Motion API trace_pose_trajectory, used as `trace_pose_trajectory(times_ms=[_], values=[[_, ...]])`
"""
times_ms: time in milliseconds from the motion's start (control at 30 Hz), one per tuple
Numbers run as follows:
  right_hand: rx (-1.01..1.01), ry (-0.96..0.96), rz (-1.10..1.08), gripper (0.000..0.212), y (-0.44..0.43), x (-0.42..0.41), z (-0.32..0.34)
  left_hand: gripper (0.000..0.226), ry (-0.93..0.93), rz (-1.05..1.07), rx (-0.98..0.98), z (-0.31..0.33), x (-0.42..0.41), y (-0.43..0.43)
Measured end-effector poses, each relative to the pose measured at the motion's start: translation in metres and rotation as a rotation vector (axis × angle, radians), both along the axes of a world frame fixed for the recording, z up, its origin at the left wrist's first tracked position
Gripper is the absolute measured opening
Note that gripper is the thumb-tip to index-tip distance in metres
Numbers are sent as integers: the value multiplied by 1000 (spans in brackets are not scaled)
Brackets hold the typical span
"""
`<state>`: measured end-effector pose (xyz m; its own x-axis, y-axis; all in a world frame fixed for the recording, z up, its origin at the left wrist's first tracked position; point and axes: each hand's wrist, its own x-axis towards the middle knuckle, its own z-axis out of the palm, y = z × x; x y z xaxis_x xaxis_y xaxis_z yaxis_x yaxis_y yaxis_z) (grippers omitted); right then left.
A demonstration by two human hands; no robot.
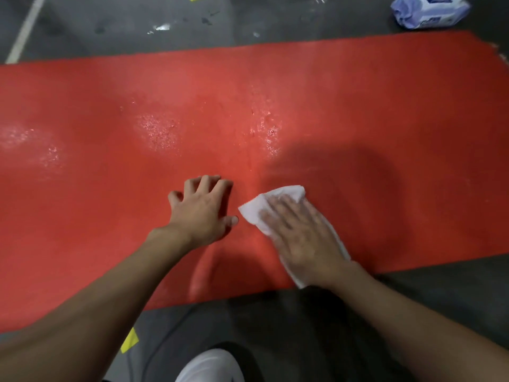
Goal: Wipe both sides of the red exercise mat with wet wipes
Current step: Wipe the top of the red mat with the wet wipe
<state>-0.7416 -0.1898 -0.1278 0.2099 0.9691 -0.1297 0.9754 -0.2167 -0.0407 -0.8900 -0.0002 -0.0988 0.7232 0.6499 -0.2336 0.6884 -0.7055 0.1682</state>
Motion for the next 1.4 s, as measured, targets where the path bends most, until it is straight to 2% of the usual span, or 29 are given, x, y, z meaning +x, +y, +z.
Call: trace_pose_trajectory(times_ms=[67, 133, 167, 233, 300, 333, 433, 467, 533, 600, 633, 733, 767, 800, 867, 933, 967, 1033, 1100, 1133, 1200, 1267, 1300, 1400], values=[[2, -12, -201, 58, 7, 19, 4, 79, -6, 2, -2, -3, -3, 3], [-5, -23, -416, 60, 21, -1, 0, 80, -15, 3, 4, -4, -3, 4], [1, -19, -410, 60, 25, -17, -3, 80, -22, 10, 2, -3, -1, 4], [19, -20, -216, 60, 23, -25, -4, 82, -30, 23, -8, -2, 0, 6], [23, -6, -69, 57, 17, 6, -1, 83, -23, 17, -13, -1, 0, 7], [32, -18, -98, 55, 18, 22, 1, 82, -19, 15, -14, -1, -1, 7], [1, -20, -427, 60, 31, 20, 0, 80, -19, 22, -17, -1, 1, 7], [-2, -16, -425, 61, 37, 4, -2, 79, -22, 31, -22, 0, 3, 7], [6, -12, -217, 59, 36, -13, -5, 80, -20, 40, -24, 3, 5, 8], [-19, -5, -31, 56, 30, 10, 0, 81, -8, 33, -21, 4, 4, 9], [-6, -20, -38, 55, 30, 26, 2, 80, -5, 30, -21, 3, 3, 9], [21, -12, -405, 56, 42, 33, 1, 80, -12, 26, -19, 1, 3, 8], [16, -8, -444, 57, 47, 18, -3, 79, -15, 30, -19, 1, 4, 8], [19, 5, -402, 58, 50, 2, -5, 80, -17, 38, -19, 2, 6, 9], [15, 14, -177, 57, 46, -8, -5, 81, -15, 45, -24, 3, 6, 10], [-4, 17, -41, 54, 42, 22, -1, 82, -7, 32, -27, 3, 4, 10], [9, 8, -77, 54, 43, 39, 1, 82, -6, 28, -23, 2, 2, 10], [54, -2, -351, 55, 49, 54, 1, 82, -6, 25, -20, 0, 2, 10], [54, -5, -503, 58, 62, 30, -7, 82, -5, 34, -20, 1, 5, 11], [60, 15, -454, 58, 65, 13, -9, 84, -1, 37, -16, 2, 6, 12], [35, 38, -207, 57, 62, -1, -8, 92, 19, 40, -18, 5, 8, 13], [-3, 22, -37, 58, 62, 30, 0, 100, 47, 33, -19, 5, 6, 14], [3, 5, -61, 57, 67, 48, 3, 102, 66, 29, -18, 5, 6, 14], [32, -5, -435, 53, 81, 61, 0, 103, 107, 23, -23, 6, 10, 14]])
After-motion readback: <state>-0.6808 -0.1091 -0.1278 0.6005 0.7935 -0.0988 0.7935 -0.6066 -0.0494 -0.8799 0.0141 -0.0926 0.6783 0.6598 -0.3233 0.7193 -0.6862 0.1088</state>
